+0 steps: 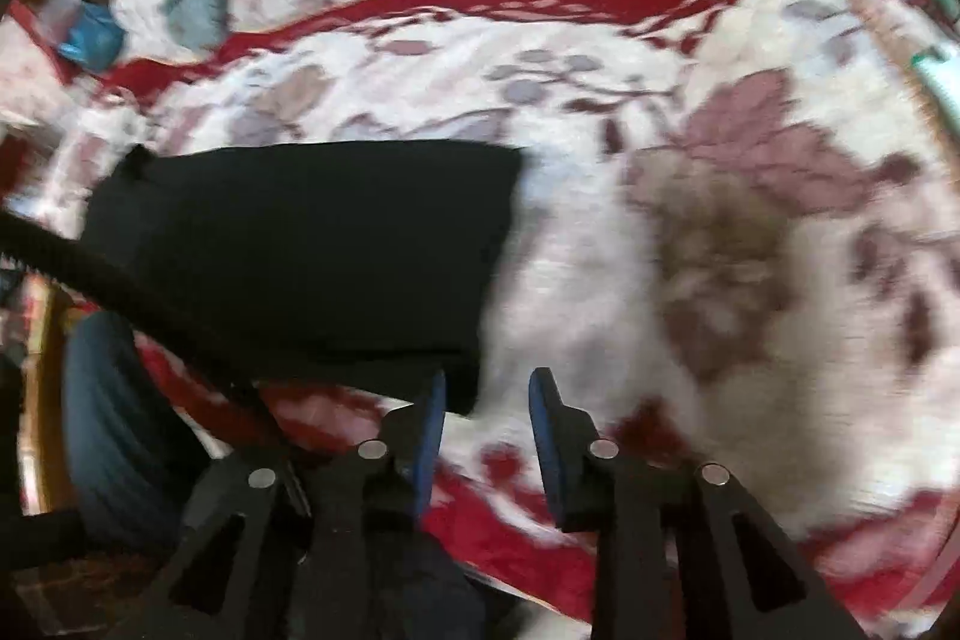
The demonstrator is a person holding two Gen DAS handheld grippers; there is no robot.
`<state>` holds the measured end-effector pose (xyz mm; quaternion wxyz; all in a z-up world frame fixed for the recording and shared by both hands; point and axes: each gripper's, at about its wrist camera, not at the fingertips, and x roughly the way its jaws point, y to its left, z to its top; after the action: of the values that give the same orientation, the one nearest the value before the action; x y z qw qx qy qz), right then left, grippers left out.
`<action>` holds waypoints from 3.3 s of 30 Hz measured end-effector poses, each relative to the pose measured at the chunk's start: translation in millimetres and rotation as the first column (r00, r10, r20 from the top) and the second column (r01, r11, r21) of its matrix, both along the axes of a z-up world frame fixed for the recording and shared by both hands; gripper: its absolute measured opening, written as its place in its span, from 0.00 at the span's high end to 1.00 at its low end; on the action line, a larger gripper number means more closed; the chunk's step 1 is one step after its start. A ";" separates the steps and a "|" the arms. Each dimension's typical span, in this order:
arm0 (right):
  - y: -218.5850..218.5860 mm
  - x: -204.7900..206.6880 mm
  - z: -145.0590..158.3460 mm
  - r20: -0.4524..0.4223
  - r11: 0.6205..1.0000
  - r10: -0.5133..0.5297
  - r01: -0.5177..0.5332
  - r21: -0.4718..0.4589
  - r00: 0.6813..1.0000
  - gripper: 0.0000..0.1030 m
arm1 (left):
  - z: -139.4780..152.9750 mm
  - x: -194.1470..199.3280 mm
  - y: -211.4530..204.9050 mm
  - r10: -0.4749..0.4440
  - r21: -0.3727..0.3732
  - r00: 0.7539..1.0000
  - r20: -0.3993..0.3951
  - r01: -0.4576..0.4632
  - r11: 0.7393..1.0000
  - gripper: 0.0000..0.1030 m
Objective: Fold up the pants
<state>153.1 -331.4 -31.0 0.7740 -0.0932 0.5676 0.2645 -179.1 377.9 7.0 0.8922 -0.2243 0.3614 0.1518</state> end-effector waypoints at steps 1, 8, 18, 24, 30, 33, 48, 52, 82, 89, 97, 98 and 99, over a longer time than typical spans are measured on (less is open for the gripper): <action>-0.4 1.1 13.4 0.054 0.998 -0.025 0.028 -0.053 0.998 0.75 | 8.8 5.7 -11.6 -0.036 0.000 0.999 0.024 0.036 0.999 0.85; 48.6 13.0 57.6 0.116 0.993 0.008 -0.021 0.115 0.993 0.71 | -7.6 105.8 -122.0 -0.273 0.085 0.949 -0.156 0.288 0.954 0.85; 87.4 60.0 -28.9 0.104 0.999 -0.051 0.052 -0.013 0.993 0.64 | -69.4 177.8 -80.9 -0.057 0.085 0.952 -0.302 0.086 0.993 0.85; 91.6 71.8 -26.6 0.123 0.995 -0.102 0.103 -0.009 0.987 0.61 | -55.0 193.5 -84.1 -0.026 0.128 0.957 -0.287 0.066 0.990 0.88; 95.5 25.4 11.4 0.126 0.998 0.043 -0.048 0.033 0.991 0.61 | -15.0 135.8 -109.9 -0.132 0.075 0.980 -0.148 0.144 0.987 0.88; 107.7 6.6 4.6 0.076 0.990 0.137 -0.138 0.011 0.988 0.61 | -19.8 120.1 -136.3 -0.242 0.039 0.956 -0.165 0.252 0.967 0.88; 150.9 54.8 -24.7 0.156 1.000 -0.007 0.005 0.010 0.988 0.38 | -65.7 204.7 -134.2 -0.188 0.024 0.941 -0.281 0.202 0.979 0.97; 129.2 41.4 3.7 0.160 0.997 -0.067 0.059 0.056 0.985 0.44 | -48.5 185.0 -134.8 -0.175 -0.002 0.953 -0.246 0.180 0.984 0.96; 171.3 -0.5 -31.9 0.100 0.999 -0.020 0.025 -0.048 0.995 0.15 | -61.9 190.4 -199.4 -0.082 0.152 0.959 -0.270 0.127 0.980 0.79; 166.4 4.8 -32.5 0.077 0.998 -0.062 0.062 0.013 0.995 0.13 | -62.6 188.6 -198.0 -0.061 0.147 0.965 -0.254 0.101 0.984 0.77; 176.2 1.3 -35.5 0.095 0.998 -0.036 0.040 -0.044 0.995 0.08 | -63.2 187.0 -194.7 -0.074 0.113 0.968 -0.239 0.104 0.988 0.77; 177.9 1.2 -36.5 0.099 0.998 -0.032 0.038 -0.058 0.995 0.07 | -63.5 186.9 -194.8 -0.073 0.113 0.969 -0.238 0.102 0.988 0.77; 178.3 1.4 -36.9 0.100 0.997 -0.033 0.039 -0.062 0.994 0.06 | -63.3 187.0 -194.9 -0.074 0.118 0.968 -0.240 0.105 0.987 0.77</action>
<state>154.4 -153.0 -67.9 0.8025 -0.1208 0.5382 0.2274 7.9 183.1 -56.3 0.8619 -0.1295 0.4635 0.1600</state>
